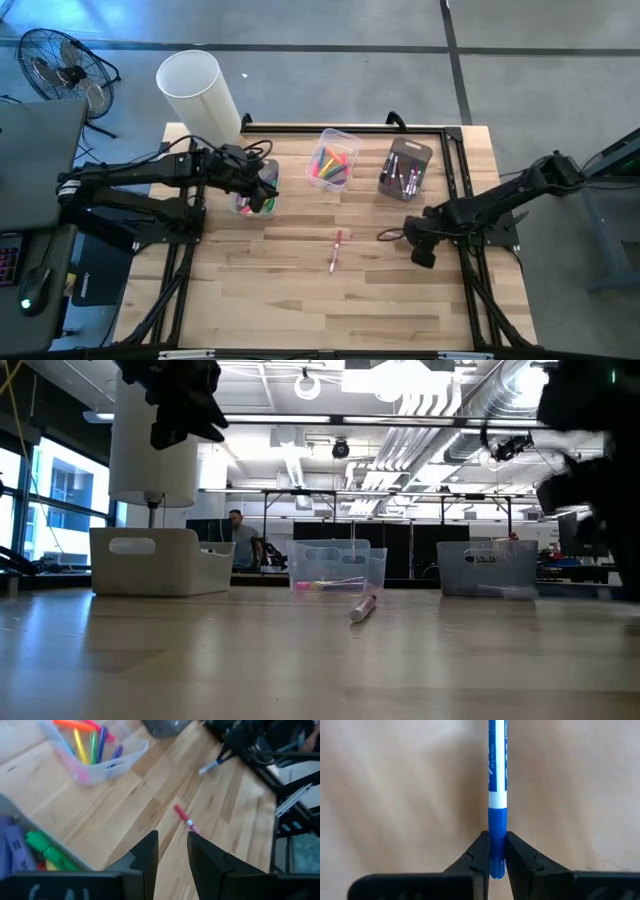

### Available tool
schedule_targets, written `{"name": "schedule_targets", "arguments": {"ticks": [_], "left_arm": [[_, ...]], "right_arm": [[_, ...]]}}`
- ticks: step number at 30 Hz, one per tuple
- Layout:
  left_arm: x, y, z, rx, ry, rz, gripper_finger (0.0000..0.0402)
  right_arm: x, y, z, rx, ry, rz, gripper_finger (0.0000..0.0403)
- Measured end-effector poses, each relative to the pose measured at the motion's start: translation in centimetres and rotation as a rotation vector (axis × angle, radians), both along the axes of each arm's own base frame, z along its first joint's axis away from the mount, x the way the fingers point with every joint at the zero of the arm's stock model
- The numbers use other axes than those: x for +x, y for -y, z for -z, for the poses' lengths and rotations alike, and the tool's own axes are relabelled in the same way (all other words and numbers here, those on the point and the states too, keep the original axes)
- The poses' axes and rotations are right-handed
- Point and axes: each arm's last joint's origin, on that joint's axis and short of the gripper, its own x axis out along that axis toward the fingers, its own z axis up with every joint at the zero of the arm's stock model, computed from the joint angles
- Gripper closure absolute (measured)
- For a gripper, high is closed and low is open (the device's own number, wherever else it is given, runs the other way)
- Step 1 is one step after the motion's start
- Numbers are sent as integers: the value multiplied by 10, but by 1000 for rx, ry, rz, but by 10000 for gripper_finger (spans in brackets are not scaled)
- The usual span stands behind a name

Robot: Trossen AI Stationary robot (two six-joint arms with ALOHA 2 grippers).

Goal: Pick & Place Markers
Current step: Put the blue marker into the black bin

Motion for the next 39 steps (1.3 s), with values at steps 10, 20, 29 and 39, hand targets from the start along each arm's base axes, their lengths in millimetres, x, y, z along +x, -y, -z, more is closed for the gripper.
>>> {"name": "schedule_targets", "arguments": {"ticks": [10, 20, 29, 39], "left_arm": [[13, -2, 12, -19, -65, 12, 301], [32, -5, 19, -19, -35, 34, 301], [29, -3, 1, 121, 110, 149, 301], [-1, 1, -24, 337, 206, 210, 301]], "right_arm": [[42, -14, -60, 22, 324, 120, 370], [71, 14, -139, -146, 672, 620, 370], [64, 78, -121, -216, 591, 1032, 377], [39, 99, -73, -131, 372, 1296, 376]]}}
